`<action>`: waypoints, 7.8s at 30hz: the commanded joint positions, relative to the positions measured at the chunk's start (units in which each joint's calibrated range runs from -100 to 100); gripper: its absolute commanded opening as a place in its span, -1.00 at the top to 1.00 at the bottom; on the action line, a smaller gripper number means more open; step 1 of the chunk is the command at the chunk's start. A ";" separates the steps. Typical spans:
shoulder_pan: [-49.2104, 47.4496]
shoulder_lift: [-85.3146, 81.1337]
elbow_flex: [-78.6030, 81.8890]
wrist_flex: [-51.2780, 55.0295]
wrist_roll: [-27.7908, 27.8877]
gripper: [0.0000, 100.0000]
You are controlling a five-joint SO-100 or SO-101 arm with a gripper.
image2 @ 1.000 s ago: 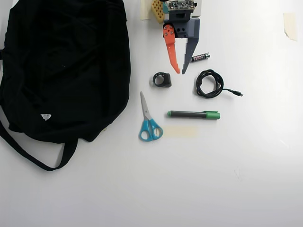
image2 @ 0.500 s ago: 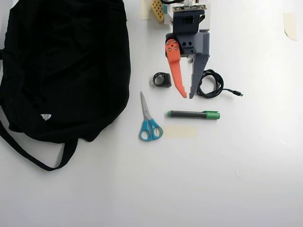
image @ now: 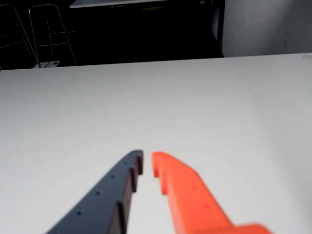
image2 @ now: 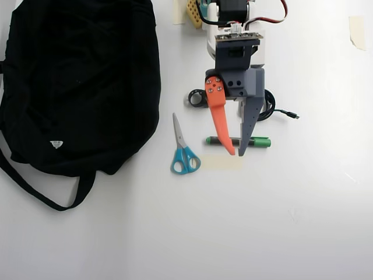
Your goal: Put the green marker into the black bag
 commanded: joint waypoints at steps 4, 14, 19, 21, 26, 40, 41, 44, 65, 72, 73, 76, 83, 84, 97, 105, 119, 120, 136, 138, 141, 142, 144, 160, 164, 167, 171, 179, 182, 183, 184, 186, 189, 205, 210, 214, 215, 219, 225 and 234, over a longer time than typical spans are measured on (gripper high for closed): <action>-0.19 2.37 -4.42 -4.81 2.46 0.96; -0.19 1.62 -2.27 -4.55 2.67 0.96; -0.49 1.04 2.22 -4.55 2.36 0.96; -0.94 0.96 1.77 -5.15 2.67 0.96; -1.61 -2.36 0.61 2.51 1.26 0.96; -3.18 -2.03 -9.55 42.48 0.68 0.96; -3.26 -1.95 -9.55 44.72 0.84 0.96; -3.63 -1.70 -9.55 51.70 0.84 0.96; -5.87 -2.78 -12.24 67.46 2.10 0.96; -5.57 -2.78 -11.79 67.46 7.13 0.96; -5.43 -2.78 -11.70 67.46 7.92 0.96; -5.20 -2.69 -11.43 67.46 10.33 0.95; -5.05 -2.03 -11.34 67.46 15.47 0.95; -5.05 -1.86 -11.34 67.46 16.15 0.95; -5.05 -1.62 -11.25 67.46 24.44 0.96; -5.95 -1.45 -7.03 66.68 26.95 0.96; -5.57 3.86 -8.83 62.29 30.99 0.64; -5.50 4.77 -9.37 62.29 31.15 0.59; -3.48 18.96 -21.95 63.75 34.77 0.52; -3.48 20.13 -23.65 64.87 34.77 0.52; -3.56 22.20 -26.98 67.72 35.13 0.52; -3.70 22.95 -28.32 69.09 35.92 0.52; -3.78 24.36 -31.11 71.51 37.28 0.52; -8.72 26.43 -36.41 79.60 41.69 0.50; -11.03 26.68 -36.41 79.43 41.79 0.50; -12.16 26.68 -36.50 79.00 42.00 0.44; -12.90 27.26 -36.50 77.62 41.90 0.26; -11.78 35.81 -42.61 75.47 41.53 0.32; -11.03 39.13 -45.58 75.64 41.48 0.35; -10.21 41.29 -45.84 75.47 41.74 0.37; -10.06 42.12 -45.93 75.30 41.74 0.37; -9.99 43.20 -46.74 75.12 42.00 0.38; -9.84 44.36 -47.82 75.21 42.58 0.38; -8.04 48.18 -48.90 74.09 45.88 0.36; -8.04 51.16 -52.94 74.09 46.41 0.36; -7.67 54.15 -56.54 74.18 47.19 0.36; -7.67 54.73 -57.26 74.26 47.35 0.36; -7.74 56.06 -58.42 74.35 47.51 0.34; -8.12 57.80 -58.33 74.52 47.51 0.19; -7.82 59.21 -57.88 74.69 47.46 0.29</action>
